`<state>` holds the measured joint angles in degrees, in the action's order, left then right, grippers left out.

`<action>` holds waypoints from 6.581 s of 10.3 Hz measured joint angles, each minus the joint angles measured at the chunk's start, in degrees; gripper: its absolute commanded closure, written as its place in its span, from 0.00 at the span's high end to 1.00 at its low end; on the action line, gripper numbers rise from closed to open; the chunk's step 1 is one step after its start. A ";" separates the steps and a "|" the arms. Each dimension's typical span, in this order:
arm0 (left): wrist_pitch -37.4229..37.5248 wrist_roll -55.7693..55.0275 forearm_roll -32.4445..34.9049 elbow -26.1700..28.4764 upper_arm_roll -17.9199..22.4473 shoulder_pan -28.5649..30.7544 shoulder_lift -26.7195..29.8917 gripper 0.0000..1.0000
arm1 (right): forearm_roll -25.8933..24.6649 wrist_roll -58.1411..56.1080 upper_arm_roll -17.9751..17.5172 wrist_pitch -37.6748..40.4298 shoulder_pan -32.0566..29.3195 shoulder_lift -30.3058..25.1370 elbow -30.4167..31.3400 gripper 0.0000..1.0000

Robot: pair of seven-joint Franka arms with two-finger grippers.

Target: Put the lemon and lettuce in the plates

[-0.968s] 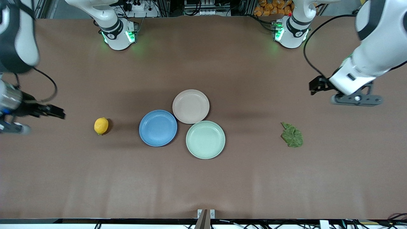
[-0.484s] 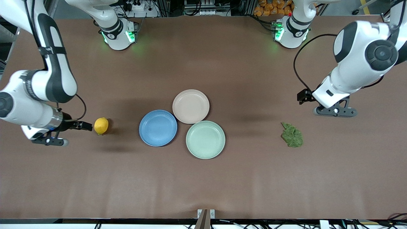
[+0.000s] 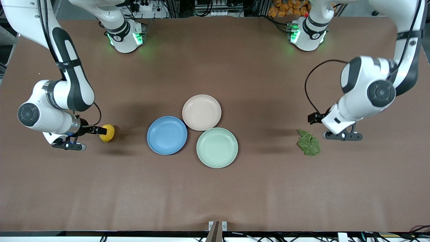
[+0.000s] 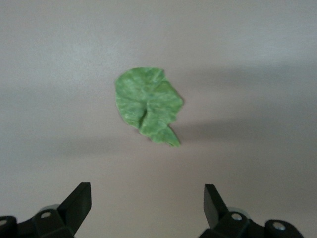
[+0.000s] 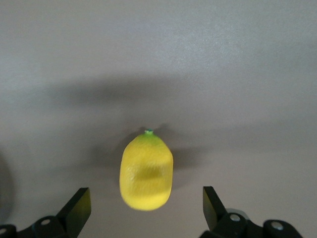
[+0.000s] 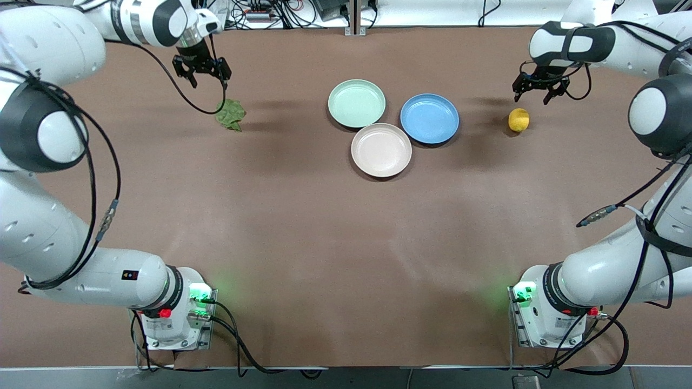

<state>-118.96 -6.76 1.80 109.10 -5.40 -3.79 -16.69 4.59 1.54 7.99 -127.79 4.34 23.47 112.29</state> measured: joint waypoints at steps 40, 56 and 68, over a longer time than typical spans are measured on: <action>0.25 -71.08 -0.58 -17.08 -19.45 -19.28 -17.88 0.00 | 8.94 15.13 -8.35 8.67 16.92 12.48 -20.88 1.00; -7.85 -60.42 -0.38 -23.81 -18.63 -18.17 -19.53 1.00 | 1.00 5.30 -7.57 46.53 -0.85 -8.92 -36.46 1.00; 14.78 -22.20 -6.55 -26.65 -9.95 -1.82 -2.64 1.00 | -4.81 2.23 -8.31 44.40 -5.38 -19.62 -26.58 1.00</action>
<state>-104.18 -28.95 -4.74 82.44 -15.35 -5.61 -19.33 -0.22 3.78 -0.33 -83.38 -1.03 3.85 85.71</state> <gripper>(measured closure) 0.000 0.000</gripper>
